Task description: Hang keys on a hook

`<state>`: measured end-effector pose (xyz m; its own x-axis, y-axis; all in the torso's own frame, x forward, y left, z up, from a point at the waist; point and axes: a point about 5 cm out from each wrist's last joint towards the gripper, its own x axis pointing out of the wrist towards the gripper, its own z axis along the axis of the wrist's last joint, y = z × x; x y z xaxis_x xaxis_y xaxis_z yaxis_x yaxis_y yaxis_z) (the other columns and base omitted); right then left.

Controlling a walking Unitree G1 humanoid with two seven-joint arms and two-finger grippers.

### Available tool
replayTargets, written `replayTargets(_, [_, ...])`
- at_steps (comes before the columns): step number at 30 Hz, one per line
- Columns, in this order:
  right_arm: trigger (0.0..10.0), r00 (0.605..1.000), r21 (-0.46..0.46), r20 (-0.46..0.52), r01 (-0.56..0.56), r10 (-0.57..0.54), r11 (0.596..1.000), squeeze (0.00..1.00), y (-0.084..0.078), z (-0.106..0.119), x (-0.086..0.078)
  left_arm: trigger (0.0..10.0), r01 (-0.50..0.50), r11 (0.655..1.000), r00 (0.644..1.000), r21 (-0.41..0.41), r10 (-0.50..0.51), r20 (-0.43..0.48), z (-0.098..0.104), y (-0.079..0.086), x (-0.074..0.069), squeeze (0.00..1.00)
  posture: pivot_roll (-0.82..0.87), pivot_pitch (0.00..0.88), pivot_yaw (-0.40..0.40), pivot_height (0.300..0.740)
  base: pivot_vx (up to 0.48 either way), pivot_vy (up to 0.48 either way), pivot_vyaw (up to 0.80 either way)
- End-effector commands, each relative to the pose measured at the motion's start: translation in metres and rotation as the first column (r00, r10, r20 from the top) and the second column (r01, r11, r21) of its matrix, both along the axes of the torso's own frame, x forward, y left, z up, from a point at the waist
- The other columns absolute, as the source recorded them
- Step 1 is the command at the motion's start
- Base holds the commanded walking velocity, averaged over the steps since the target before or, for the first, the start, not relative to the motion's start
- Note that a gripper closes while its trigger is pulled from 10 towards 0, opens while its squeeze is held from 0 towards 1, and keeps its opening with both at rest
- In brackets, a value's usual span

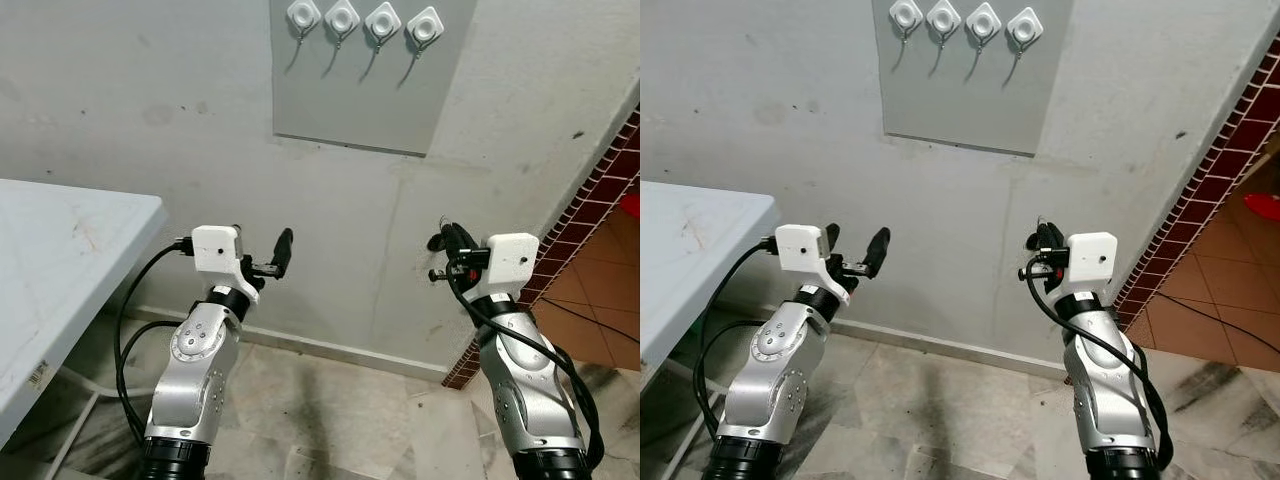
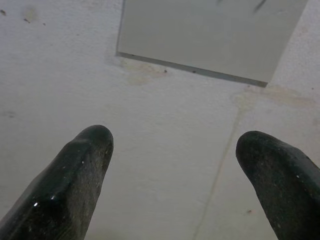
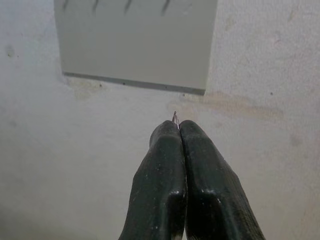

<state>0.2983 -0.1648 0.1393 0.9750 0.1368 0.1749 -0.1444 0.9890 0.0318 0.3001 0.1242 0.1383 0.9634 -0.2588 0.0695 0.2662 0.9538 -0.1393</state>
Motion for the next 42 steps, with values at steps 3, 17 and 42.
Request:
replayTargets(3, [10.0, 0.998, 0.019, 0.059, 0.0, -0.001, 1.0, 0.0, 0.001, 0.017, 0.001, 10.0, 0.026, 1.0, 0.999, 0.007, -0.026, 0.034, 0.012, -0.005, 0.0, 0.0, -0.07, 0.0, -0.006, 0.74, 0.0, 0.0, -0.73])
replayTargets(17, [10.0, 0.998, 0.013, 0.059, -0.007, 0.006, 1.0, 0.0, 0.003, 0.017, 0.001, 10.0, 0.033, 0.999, 0.999, -0.04, -0.031, 0.037, 0.013, -0.008, -0.005, 0.0, -0.06, 0.0, -0.01, 0.74, 0.022, 0.0, -0.73])
replayTargets(42, [10.0, 0.996, -0.003, 0.088, -0.033, 0.033, 0.999, 0.0, 0.003, 0.025, 0.0, 10.0, -0.083, 0.993, 0.996, -0.084, 0.086, 0.028, 0.019, -0.005, 0.0, 0.0, -0.07, 0.0, -0.038, 0.74, 0.122, 0.0, -0.2])
